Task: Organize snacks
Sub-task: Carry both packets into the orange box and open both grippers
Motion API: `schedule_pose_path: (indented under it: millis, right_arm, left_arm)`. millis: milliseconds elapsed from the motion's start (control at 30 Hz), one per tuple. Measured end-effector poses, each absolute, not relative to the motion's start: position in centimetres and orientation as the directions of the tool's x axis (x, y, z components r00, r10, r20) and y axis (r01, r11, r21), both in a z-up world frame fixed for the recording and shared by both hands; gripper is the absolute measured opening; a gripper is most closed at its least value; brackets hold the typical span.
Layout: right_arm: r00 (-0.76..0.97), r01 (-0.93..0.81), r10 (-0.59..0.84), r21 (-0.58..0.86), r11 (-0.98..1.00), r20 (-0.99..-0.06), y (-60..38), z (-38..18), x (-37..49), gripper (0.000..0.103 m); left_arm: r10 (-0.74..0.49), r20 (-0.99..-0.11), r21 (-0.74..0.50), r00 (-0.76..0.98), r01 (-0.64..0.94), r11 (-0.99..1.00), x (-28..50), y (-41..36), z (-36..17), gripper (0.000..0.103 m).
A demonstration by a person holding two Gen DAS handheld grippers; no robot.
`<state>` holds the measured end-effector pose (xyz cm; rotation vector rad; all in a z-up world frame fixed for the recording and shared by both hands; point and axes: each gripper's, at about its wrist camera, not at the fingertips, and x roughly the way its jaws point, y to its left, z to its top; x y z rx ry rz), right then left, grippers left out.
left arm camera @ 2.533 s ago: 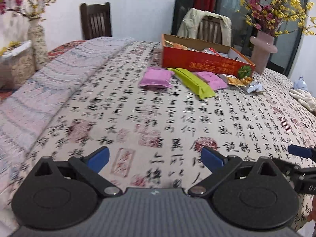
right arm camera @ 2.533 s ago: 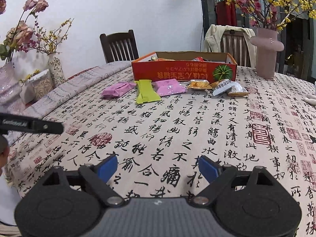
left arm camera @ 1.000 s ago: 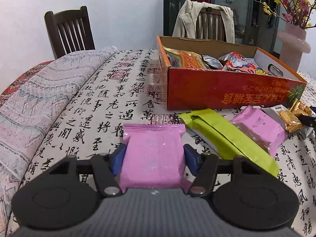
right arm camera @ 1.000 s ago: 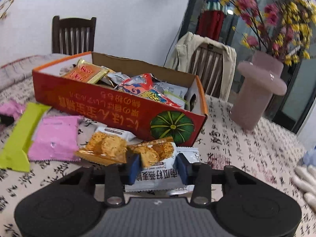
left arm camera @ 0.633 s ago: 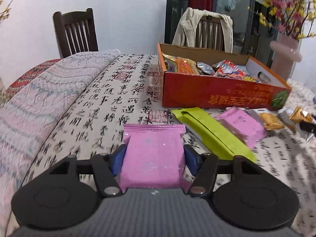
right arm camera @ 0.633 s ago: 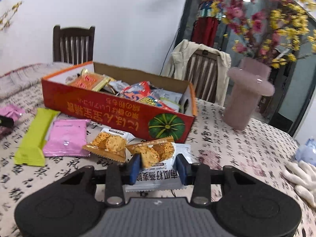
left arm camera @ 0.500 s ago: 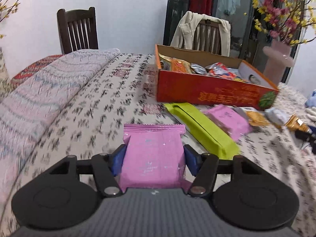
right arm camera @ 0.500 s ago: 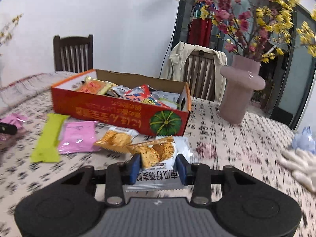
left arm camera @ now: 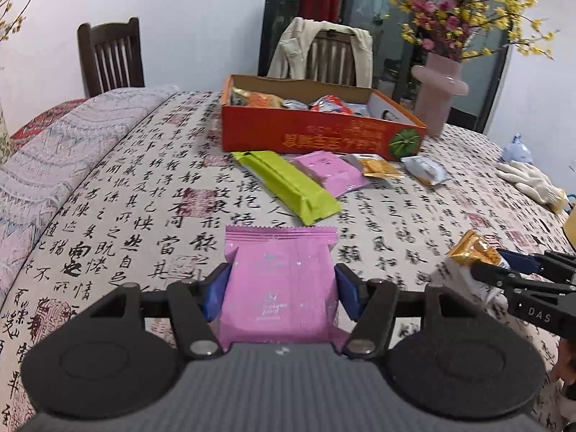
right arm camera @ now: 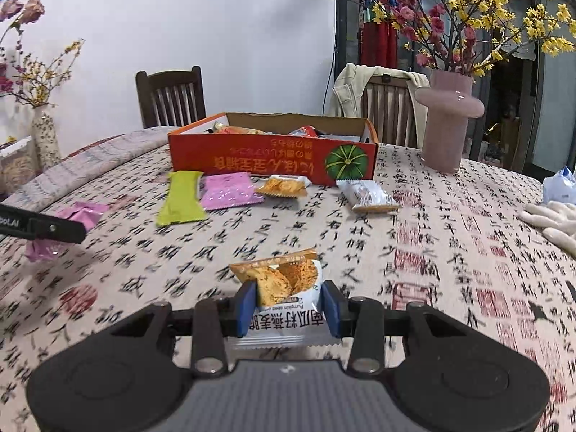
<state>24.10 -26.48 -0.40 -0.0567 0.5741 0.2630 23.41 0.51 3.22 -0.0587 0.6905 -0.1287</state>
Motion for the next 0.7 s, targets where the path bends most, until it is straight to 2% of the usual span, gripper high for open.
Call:
schedule_pose_path:
  millis: [367, 500, 700]
  right_arm:
    - [0.821, -0.251, 0.247, 0.064, 0.966, -0.515, -27.8, 0.3, 23.8, 0.039]
    - [0.821, -0.268, 0.277, 0.09, 0.959, -0.5, -28.4, 1.6, 25.8, 0.039]
    - [0.847, -0.272, 0.261, 0.043, 0.961, -0.463, -28.3, 3.9, 30.6, 0.039]
  left_arm:
    - [-0.162, -0.61, -0.081, 0.776, 0.143, 0.986, 25.4, -1.1, 4.7, 0.063]
    - [-0.202, -0.58, -0.108, 0.789, 0.171, 0.979, 28.7, -1.1, 6.4, 0.063]
    - [-0.239, -0.55, -0.138, 0.801, 0.195, 0.971, 35.7, -1.6, 8.6, 0.063]
